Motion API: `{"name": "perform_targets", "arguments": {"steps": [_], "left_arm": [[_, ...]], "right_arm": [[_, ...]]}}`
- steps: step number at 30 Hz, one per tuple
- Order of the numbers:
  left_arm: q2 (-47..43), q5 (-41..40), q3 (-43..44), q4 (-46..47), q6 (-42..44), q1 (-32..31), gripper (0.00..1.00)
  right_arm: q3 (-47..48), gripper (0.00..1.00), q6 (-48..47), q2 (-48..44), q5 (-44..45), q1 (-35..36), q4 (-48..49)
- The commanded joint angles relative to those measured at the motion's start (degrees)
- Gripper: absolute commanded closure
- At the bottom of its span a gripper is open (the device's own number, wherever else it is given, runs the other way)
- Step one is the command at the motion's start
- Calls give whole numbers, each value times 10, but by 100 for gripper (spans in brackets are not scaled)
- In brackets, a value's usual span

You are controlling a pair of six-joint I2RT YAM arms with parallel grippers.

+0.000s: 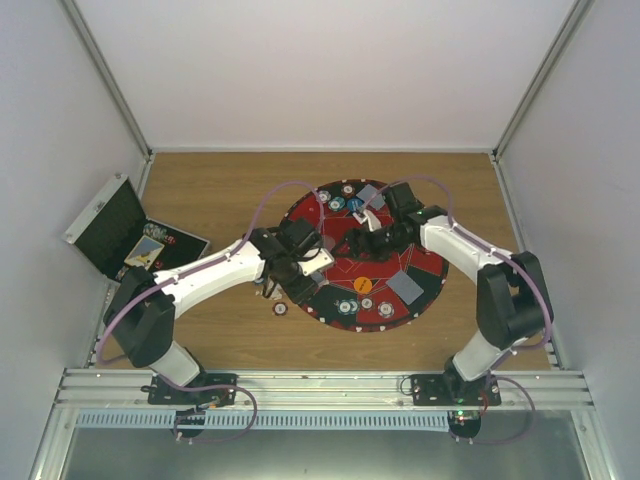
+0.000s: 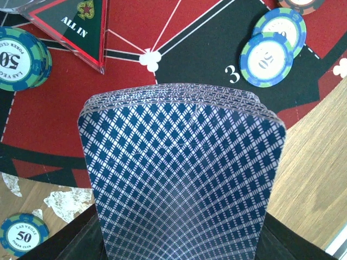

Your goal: Distribute texas hold em gaming equipment

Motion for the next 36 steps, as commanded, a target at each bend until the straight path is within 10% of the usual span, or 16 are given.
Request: {"name": "perform_targets", "arguments": {"steps": [1,36], "left_arm": [[-23,-6,-9,27,-4,-2,45],[-22,2,-14,35,-22,-18,45]], "right_arm": [[18,5,-49,34,-110,5,-41],[85,41,-147,186,-198,61,-124]]}}
